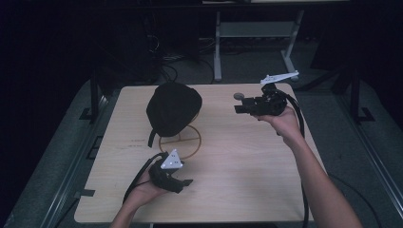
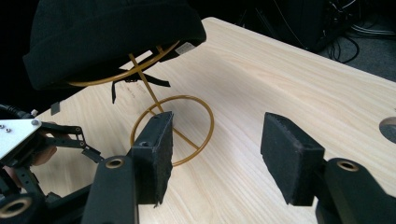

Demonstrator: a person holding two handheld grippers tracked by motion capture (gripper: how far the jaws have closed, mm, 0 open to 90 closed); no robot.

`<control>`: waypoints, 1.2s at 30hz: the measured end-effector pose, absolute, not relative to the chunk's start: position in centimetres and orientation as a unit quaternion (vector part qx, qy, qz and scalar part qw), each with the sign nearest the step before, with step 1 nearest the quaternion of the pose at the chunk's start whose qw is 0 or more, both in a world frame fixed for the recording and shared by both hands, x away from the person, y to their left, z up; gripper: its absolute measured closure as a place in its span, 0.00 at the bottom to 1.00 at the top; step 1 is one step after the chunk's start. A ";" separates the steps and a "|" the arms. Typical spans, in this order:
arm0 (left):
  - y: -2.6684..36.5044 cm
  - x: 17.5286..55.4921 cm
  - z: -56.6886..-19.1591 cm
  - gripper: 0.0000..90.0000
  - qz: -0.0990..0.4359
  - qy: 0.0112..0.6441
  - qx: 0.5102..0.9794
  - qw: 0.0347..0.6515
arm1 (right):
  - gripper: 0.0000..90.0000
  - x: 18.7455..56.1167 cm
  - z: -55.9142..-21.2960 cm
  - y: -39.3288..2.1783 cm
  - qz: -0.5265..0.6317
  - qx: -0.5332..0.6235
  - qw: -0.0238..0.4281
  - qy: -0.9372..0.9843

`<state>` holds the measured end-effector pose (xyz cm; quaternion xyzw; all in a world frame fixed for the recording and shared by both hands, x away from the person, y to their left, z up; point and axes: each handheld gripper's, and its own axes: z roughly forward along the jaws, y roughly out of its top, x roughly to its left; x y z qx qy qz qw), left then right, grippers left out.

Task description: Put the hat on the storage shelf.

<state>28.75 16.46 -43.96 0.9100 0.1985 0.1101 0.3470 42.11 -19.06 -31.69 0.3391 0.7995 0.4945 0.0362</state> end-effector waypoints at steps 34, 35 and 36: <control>16.6 28.7 -44.2 0.30 0.107 0.211 0.907 0.348 | 0.29 39.0 -36.8 -24.3 0.476 0.386 0.024 0.790; 16.6 28.7 -44.2 0.30 0.106 0.212 0.907 0.349 | 0.28 38.9 -37.0 -24.4 0.475 0.385 0.022 0.791; 16.6 28.7 -44.2 0.30 0.106 0.212 0.907 0.348 | 0.28 38.8 -37.2 -24.4 0.472 0.388 0.021 0.792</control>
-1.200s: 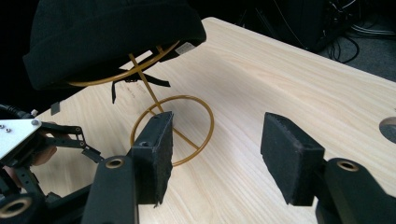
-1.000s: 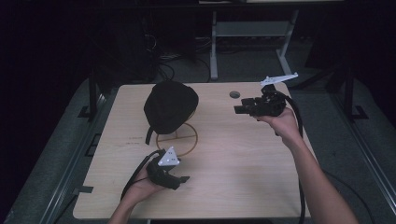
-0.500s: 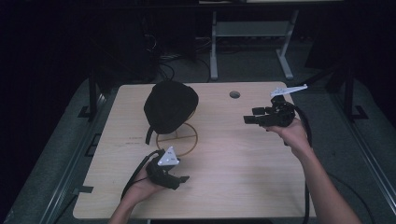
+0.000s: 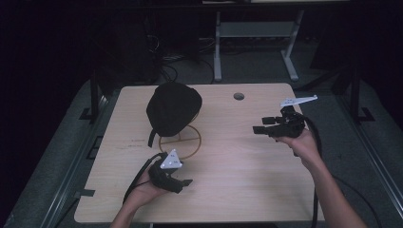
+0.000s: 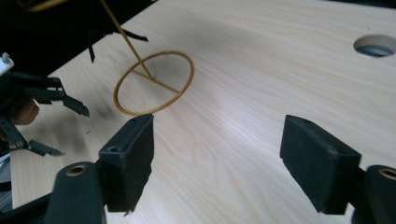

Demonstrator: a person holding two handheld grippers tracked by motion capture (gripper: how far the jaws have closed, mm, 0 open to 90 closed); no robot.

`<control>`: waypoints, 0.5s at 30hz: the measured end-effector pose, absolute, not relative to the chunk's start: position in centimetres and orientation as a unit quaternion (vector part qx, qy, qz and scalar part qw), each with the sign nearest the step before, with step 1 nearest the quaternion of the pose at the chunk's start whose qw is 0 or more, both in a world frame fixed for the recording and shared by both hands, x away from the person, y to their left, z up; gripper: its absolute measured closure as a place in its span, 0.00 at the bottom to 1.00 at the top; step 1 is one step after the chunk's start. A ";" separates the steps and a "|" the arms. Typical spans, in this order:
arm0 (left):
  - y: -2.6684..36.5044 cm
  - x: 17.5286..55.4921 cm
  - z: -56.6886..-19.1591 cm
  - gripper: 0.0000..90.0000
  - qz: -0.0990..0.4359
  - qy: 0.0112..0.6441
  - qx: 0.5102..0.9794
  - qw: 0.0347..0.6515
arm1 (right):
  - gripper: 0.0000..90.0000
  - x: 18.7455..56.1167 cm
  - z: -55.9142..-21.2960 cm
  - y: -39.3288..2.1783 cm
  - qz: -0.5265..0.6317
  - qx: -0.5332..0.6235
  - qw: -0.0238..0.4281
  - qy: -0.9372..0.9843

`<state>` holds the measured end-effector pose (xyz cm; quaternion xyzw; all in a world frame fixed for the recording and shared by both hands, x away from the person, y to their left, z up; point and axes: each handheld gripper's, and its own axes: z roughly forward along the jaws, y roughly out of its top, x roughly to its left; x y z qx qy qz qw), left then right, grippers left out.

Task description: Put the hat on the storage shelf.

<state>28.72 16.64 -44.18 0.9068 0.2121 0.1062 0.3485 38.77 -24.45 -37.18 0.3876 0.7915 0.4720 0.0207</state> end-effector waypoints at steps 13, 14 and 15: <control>16.8 28.7 -44.3 0.30 0.106 0.222 0.902 0.354 | 0.26 37.4 -38.8 -26.1 0.471 0.398 0.019 0.787; 16.8 28.7 -44.3 0.30 0.105 0.223 0.902 0.354 | 0.25 37.3 -38.9 -26.3 0.471 0.401 0.017 0.786; 16.8 28.7 -44.3 0.30 0.105 0.223 0.902 0.354 | 0.25 37.2 -38.9 -26.4 0.474 0.402 0.018 0.783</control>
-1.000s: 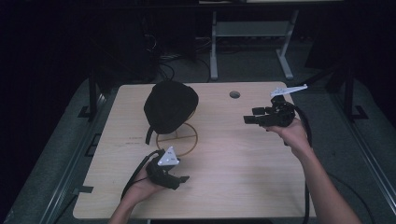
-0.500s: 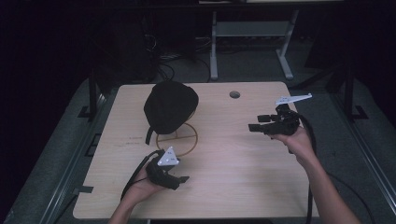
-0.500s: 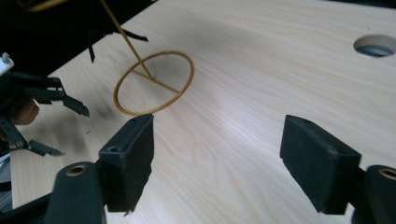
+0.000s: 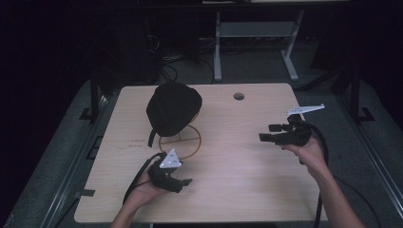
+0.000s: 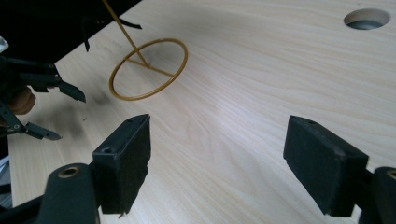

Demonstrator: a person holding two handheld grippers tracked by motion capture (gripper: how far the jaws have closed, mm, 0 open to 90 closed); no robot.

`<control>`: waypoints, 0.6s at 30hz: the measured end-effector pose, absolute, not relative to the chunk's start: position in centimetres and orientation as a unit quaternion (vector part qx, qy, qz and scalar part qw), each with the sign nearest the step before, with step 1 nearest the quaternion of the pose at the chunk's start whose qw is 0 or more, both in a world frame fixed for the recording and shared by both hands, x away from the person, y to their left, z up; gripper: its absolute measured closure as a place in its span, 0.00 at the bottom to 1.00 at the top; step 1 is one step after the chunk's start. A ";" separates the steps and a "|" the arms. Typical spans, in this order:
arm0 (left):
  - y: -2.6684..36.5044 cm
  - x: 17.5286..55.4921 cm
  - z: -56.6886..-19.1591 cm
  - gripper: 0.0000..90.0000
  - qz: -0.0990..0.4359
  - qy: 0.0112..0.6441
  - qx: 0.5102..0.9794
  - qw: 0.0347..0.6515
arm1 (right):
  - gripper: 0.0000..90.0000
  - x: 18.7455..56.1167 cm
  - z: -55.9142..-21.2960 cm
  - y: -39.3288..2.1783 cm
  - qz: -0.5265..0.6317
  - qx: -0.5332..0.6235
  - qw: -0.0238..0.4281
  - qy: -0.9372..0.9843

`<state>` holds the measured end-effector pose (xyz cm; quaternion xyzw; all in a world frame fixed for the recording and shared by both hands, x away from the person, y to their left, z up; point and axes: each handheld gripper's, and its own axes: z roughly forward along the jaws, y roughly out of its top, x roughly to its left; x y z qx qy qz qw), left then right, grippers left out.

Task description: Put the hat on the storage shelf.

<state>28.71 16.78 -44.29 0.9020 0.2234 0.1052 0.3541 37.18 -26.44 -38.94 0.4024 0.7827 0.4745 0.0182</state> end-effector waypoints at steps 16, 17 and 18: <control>16.7 28.7 -44.4 0.29 0.106 0.222 0.903 0.353 | 0.25 35.3 -41.1 -28.1 0.468 0.410 0.021 0.783; 16.7 28.6 -44.5 0.29 0.106 0.223 0.902 0.353 | 0.25 35.1 -41.3 -28.1 0.465 0.409 0.024 0.785; 16.7 28.6 -44.5 0.29 0.105 0.224 0.903 0.352 | 0.24 34.7 -41.7 -28.3 0.463 0.410 0.022 0.786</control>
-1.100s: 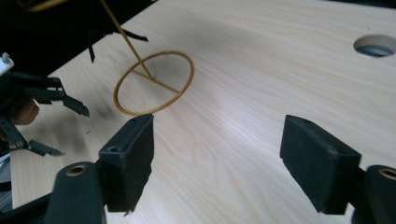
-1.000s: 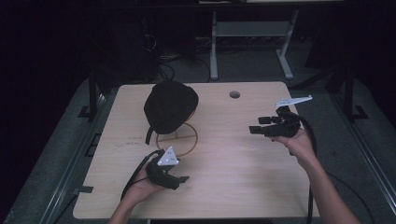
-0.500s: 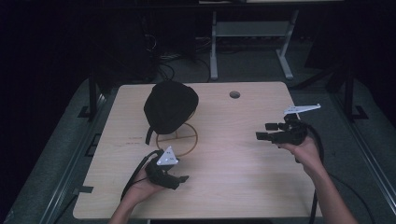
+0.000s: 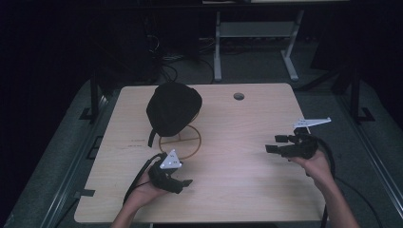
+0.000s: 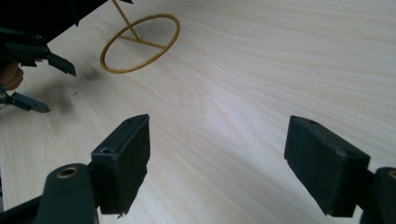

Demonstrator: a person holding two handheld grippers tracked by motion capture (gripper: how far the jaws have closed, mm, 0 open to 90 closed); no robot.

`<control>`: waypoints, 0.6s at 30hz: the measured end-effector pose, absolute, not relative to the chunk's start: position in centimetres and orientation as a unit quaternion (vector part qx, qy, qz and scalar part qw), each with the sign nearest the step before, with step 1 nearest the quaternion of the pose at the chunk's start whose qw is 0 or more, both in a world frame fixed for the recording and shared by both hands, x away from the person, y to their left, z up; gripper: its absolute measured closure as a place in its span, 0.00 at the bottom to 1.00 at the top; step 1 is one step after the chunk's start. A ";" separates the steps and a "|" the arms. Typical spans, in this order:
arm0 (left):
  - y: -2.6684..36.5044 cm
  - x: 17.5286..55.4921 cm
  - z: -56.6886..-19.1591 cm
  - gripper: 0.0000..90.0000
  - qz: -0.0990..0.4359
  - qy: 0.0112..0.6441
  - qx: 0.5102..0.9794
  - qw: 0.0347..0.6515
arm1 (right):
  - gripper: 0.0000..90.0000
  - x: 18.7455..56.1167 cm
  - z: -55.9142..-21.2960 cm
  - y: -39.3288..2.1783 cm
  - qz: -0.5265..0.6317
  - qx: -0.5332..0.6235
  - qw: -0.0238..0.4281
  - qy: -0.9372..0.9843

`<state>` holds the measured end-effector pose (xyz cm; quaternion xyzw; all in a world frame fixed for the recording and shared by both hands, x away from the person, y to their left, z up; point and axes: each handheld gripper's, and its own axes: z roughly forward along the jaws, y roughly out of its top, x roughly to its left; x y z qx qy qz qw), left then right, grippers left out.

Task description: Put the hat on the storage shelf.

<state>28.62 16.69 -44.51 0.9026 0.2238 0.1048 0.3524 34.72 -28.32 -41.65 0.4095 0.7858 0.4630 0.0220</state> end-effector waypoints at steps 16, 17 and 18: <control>16.5 28.6 -44.6 0.29 0.103 0.223 0.904 0.350 | 0.24 32.2 -44.0 -30.4 0.456 0.426 0.021 0.782; 16.5 28.5 -44.6 0.29 0.103 0.222 0.904 0.350 | 0.24 32.0 -44.2 -30.5 0.455 0.427 0.019 0.781; 16.5 28.5 -44.6 0.29 0.103 0.221 0.905 0.349 | 0.24 31.9 -44.3 -30.6 0.455 0.427 0.019 0.781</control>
